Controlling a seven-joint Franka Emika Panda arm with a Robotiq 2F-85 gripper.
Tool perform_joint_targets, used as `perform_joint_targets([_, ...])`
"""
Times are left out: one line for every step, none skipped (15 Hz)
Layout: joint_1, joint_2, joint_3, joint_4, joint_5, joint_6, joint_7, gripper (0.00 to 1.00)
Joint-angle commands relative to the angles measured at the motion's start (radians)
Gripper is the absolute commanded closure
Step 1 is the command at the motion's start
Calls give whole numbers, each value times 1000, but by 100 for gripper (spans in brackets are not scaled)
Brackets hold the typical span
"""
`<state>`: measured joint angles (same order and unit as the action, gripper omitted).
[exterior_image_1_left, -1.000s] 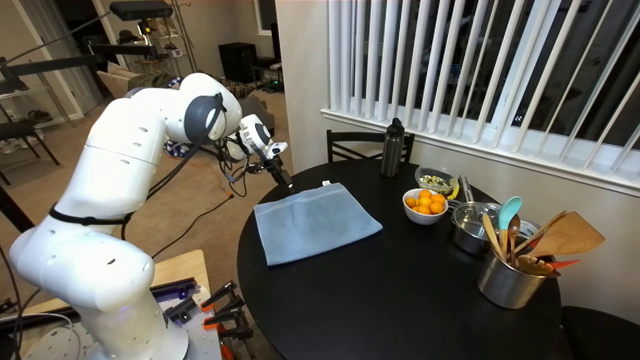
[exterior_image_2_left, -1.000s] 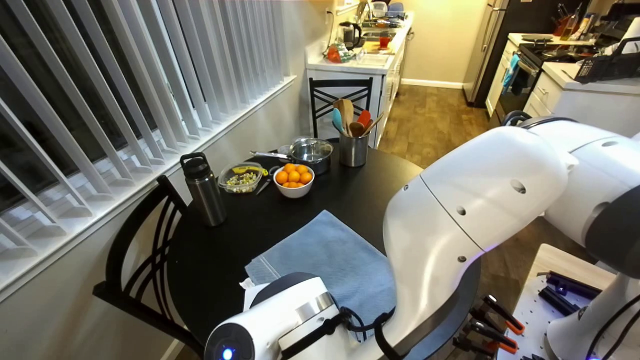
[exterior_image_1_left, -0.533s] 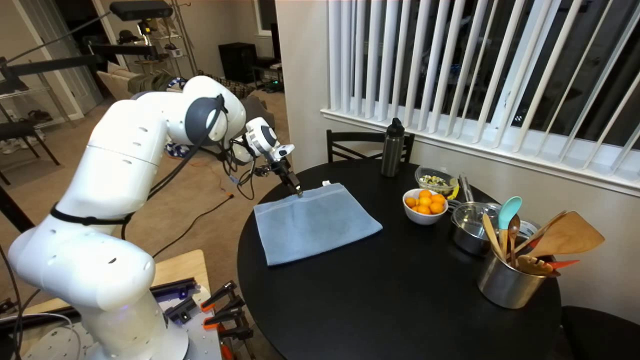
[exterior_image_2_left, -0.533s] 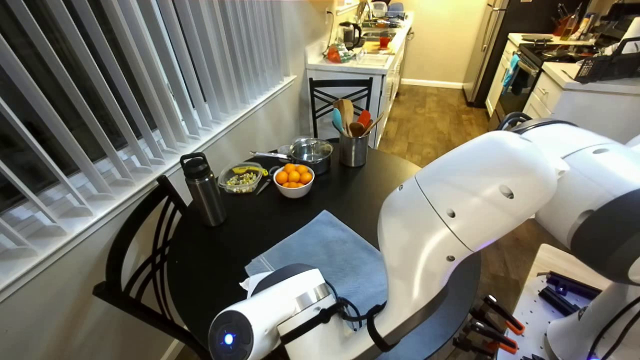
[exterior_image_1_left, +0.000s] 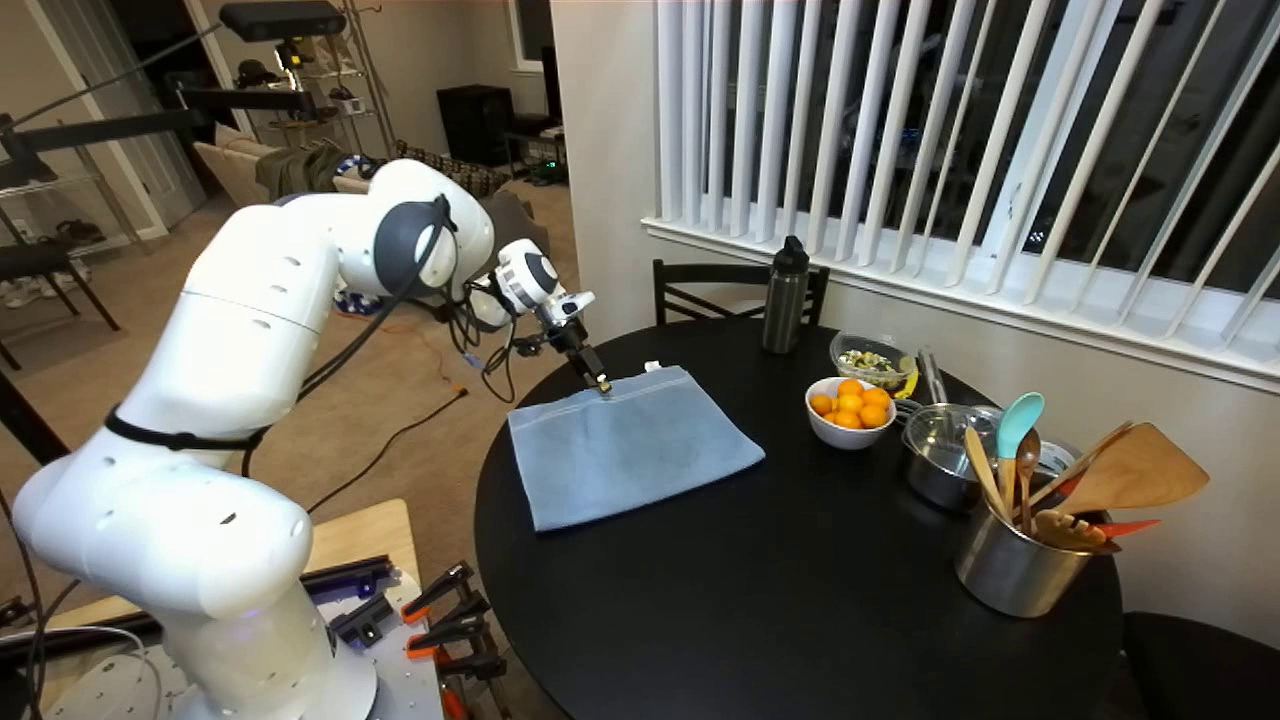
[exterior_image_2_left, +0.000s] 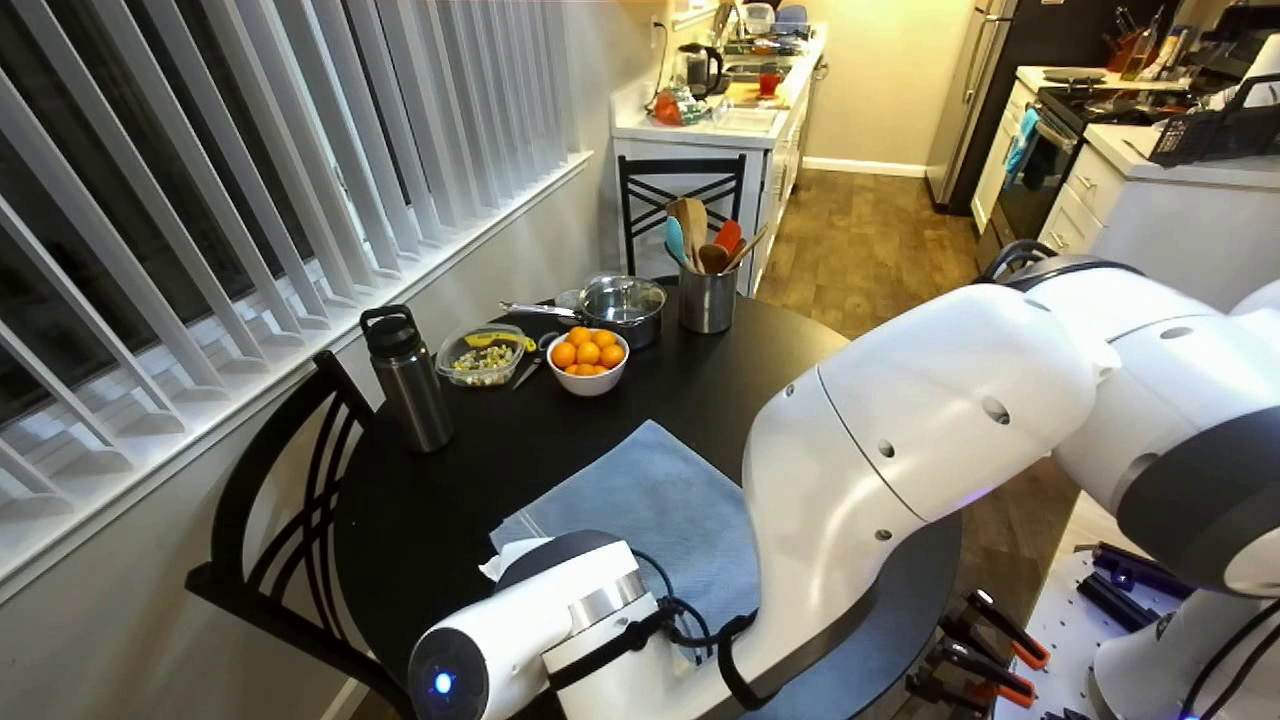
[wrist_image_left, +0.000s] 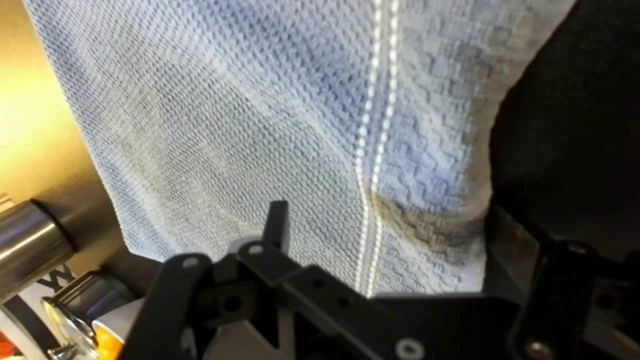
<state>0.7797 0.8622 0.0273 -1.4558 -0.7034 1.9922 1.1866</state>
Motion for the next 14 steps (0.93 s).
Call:
perform_joint_targets([24, 32, -15, 42, 4, -51, 36, 0])
perform_joint_targets([27, 34, -16, 48, 4, -60, 39, 0])
perform_joint_targets([29, 34, -16, 51, 3, -68, 41, 0])
perform_joint_targets([32, 35, -16, 54, 3, -74, 41, 0])
perform_joint_targets([32, 34, -14, 55, 3, -74, 38, 0])
perform_joint_targets([23, 31, -2, 51, 12, -58, 18, 0])
perform_joint_targets([21, 29, 1, 47, 12, -45, 15, 0])
perform_joint_targets([18, 28, 3, 44, 14, -36, 17, 0])
perform_joint_targets([11, 24, 7, 36, 17, -18, 18, 0])
perform_joint_targets([11, 23, 5, 33, 17, -15, 24, 0])
perform_joint_targets([14, 23, 0, 32, 16, -25, 29, 0])
perform_joint_targets([13, 23, 0, 29, 17, -25, 30, 0])
perform_joint_targets([12, 23, -2, 28, 18, -28, 33, 0])
perform_joint_targets([12, 24, -3, 25, 18, -30, 37, 0])
